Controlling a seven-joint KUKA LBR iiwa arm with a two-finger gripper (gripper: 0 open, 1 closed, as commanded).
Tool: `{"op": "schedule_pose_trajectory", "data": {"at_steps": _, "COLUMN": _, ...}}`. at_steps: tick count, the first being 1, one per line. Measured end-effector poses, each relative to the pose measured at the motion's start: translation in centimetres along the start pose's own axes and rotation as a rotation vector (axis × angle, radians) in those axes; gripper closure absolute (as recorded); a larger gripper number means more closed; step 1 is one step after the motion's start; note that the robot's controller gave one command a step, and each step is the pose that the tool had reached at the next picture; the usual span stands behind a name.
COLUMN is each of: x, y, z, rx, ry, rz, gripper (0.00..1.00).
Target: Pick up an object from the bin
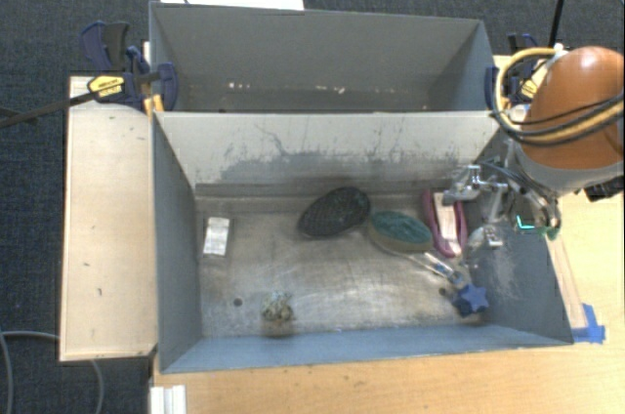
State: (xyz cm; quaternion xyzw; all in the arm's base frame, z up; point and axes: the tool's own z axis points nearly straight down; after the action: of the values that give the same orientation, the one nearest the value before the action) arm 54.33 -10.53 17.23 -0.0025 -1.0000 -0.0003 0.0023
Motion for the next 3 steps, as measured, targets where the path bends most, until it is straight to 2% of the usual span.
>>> {"op": "schedule_pose_trajectory", "data": {"at_steps": 1, "x": -3.5, "y": 0.5, "z": 9.5, "rx": 0.000, "ry": 0.019, "rz": -0.217, "gripper": 0.00}}
{"op": "schedule_pose_trajectory", "data": {"at_steps": 2, "x": -4.8, "y": 6.5, "z": 9.9, "rx": 0.002, "ry": -0.013, "rz": -0.118, "gripper": 0.00}}
{"op": "schedule_pose_trajectory", "data": {"at_steps": 3, "x": -4.9, "y": 6.4, "z": 9.7, "rx": 0.001, "ry": -0.018, "rz": -0.117, "gripper": 1.00}}
